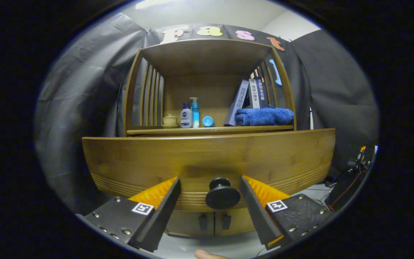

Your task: Pull open the drawer, take out the items inside it, and place them on the countertop above the cabinet.

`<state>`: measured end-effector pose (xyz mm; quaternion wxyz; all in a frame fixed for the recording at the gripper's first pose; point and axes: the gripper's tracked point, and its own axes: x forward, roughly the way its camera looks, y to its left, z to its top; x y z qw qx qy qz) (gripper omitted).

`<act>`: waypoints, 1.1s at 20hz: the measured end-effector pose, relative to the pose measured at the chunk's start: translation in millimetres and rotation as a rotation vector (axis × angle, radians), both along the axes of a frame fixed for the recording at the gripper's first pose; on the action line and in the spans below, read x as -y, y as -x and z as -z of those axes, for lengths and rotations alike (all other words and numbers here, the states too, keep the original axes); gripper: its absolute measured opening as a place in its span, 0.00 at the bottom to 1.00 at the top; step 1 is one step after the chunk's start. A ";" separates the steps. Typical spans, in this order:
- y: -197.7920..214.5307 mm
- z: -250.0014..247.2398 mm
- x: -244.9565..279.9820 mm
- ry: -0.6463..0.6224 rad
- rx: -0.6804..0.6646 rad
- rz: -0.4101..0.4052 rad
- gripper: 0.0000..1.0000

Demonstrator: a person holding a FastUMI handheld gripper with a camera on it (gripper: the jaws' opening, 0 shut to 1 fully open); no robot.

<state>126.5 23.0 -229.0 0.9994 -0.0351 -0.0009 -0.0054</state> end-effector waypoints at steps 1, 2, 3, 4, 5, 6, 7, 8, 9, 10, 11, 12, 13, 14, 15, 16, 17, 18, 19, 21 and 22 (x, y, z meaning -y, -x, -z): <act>-7.9 -5.6 -1.2 0.016 0.018 -0.001 0.99; -18.6 -8.7 -4.3 0.023 0.021 -0.001 0.99; -22.6 -5.6 -4.8 0.025 0.017 0.000 0.99; -32.0 -6.2 -5.3 0.027 0.020 0.000 0.99; -38.7 -8.0 -6.8 0.019 0.025 0.002 0.99; -40.4 -8.5 -5.9 0.014 0.027 0.003 0.99; -43.7 -8.5 -5.8 0.002 0.025 0.005 0.99; -49.1 -8.6 -7.2 -0.008 0.020 0.006 0.99; -54.0 -8.6 -8.2 -0.006 0.020 0.008 0.99; -60.2 -7.8 -9.0 -0.008 0.017 0.008 0.99; -65.8 -8.8 -10.3 -0.015 0.017 0.007 0.99; -70.6 -7.7 -10.5 -0.027 0.015 0.004 0.99; -74.8 -7.8 -11.3 -0.044 0.018 0.001 0.99; -78.4 -8.6 -11.2 -0.054 0.030 -0.001 0.99; -84.2 -8.4 -11.9 -0.052 0.045 -0.001 0.99; -89.7 -8.8 -13.1 -0.048 0.067 -0.002 0.99; -94.0 -6.4 -14.8 -0.036 0.076 -0.005 0.99; -99.4 -7.7 -15.4 -0.025 0.099 -0.007 0.99; -103.1 -6.1 -15.6 -0.019 0.095 -0.008 0.99; -110.8 -6.2 -16.3 -0.024 0.089 -0.009 0.99; -115.7 -7.9 -16.2 -0.021 0.093 -0.010 0.99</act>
